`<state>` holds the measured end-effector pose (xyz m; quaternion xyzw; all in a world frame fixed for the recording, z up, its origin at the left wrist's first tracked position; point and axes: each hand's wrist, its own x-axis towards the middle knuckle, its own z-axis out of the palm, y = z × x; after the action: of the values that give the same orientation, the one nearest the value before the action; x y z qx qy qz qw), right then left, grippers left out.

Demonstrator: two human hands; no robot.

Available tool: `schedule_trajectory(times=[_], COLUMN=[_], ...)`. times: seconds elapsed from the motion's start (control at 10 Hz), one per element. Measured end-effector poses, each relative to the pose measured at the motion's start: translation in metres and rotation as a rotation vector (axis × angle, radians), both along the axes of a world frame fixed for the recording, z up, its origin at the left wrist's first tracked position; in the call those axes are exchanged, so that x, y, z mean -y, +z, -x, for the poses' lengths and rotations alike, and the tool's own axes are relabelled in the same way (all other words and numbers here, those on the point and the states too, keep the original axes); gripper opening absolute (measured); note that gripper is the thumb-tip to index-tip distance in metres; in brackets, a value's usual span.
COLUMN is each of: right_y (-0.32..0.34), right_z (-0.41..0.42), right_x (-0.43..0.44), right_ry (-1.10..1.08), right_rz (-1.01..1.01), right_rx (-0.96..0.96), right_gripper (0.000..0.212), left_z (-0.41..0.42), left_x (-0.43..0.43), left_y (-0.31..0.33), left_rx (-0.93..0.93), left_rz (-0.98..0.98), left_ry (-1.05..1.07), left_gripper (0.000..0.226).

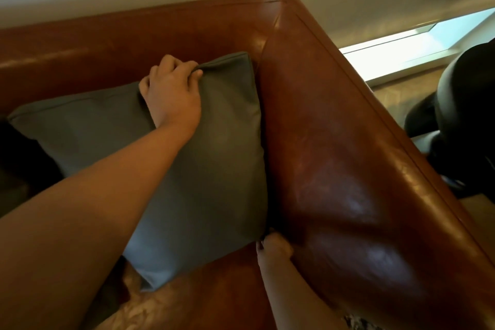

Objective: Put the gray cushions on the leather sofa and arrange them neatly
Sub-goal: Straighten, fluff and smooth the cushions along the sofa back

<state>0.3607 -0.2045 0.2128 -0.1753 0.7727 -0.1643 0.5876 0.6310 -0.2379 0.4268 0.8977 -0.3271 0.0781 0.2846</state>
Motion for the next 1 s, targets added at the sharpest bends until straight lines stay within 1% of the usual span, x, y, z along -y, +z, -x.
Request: schedule_trajectory(times=[0.1, 0.2, 0.3, 0.4, 0.5, 0.6, 0.7, 0.8, 0.9, 1.0], right_y=[0.058, 0.082, 0.122, 0.135, 0.143, 0.135, 0.125, 0.117, 0.102, 0.093], right_z=[-0.014, -0.018, -0.042, -0.067, -0.1, -0.114, -0.128, -0.137, -0.148, -0.151], right_x=[-0.019, -0.028, -0.018, 0.002, 0.032, 0.047, 0.06, 0.065, 0.069, 0.068], right_ry=[0.378, 0.668, 1.107, 1.418, 1.644, 1.648, 1.628, 1.625, 1.604, 1.587], right_rz=[0.165, 0.598, 1.309, 1.582, 1.759, 1.786, 1.769, 1.754, 1.752, 1.775], right_rx=[-0.132, -0.222, -0.175, -0.21, -0.254, -0.342, -0.437, -0.447, -0.414, -0.411], right_gripper=[0.048, 0.056, 0.062, 0.063, 0.07, 0.074, 0.076, 0.076, 0.076, 0.075], left_z=[0.01, 0.033, 0.079, 0.094, 0.082, 0.069, 0.059, 0.052, 0.041, 0.038], left_x=[-0.014, -0.049, -0.119, -0.153, -0.163, -0.156, -0.145, -0.139, -0.135, -0.136], left_y=[0.008, 0.003, -0.028, -0.054, -0.072, -0.075, -0.084, -0.093, -0.108, -0.117], left_rx=[0.038, 0.183, 0.219, 0.186, 0.157, 0.168, 0.187, 0.204, 0.235, 0.251], left_rz=[0.03, 0.036, -0.039, -0.129, -0.254, -0.298, -0.305, -0.297, -0.284, -0.28], left_ry=[-0.048, -0.117, -0.098, -0.042, 0.011, 0.019, 0.033, 0.041, 0.05, 0.046], left_gripper=[0.032, 0.037, 0.055, 0.067, 0.069, 0.067, 0.065, 0.065, 0.066, 0.066])
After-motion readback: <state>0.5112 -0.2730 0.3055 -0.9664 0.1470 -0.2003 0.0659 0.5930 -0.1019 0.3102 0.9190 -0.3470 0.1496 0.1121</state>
